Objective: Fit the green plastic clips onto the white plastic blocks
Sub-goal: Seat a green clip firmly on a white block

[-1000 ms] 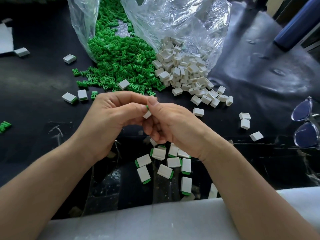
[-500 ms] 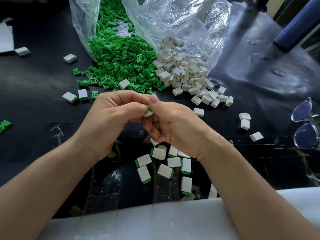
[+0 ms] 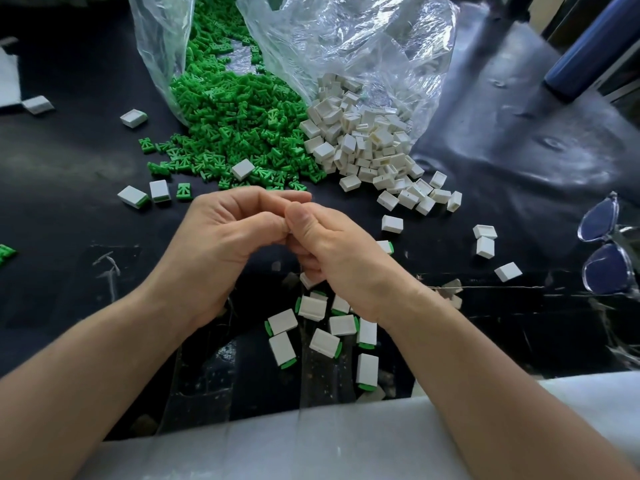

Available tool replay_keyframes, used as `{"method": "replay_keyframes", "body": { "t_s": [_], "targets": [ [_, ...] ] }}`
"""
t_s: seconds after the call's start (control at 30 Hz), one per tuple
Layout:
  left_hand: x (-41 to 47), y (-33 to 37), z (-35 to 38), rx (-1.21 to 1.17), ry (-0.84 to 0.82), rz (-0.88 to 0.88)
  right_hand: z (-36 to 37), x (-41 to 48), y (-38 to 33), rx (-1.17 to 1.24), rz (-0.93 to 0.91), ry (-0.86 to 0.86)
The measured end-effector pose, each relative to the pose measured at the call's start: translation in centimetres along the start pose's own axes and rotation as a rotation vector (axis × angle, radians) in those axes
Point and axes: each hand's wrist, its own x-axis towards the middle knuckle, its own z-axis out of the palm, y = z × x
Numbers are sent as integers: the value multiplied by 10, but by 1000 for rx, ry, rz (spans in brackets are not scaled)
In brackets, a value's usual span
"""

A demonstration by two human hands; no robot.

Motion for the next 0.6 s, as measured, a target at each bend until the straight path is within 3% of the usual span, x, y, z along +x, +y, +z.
{"method": "replay_keyframes", "body": {
  "t_s": [0.6],
  "targets": [
    [-1, 0, 3, -125, -3, -10, 2, 1, 3, -60, -38, 38]
  ]
}}
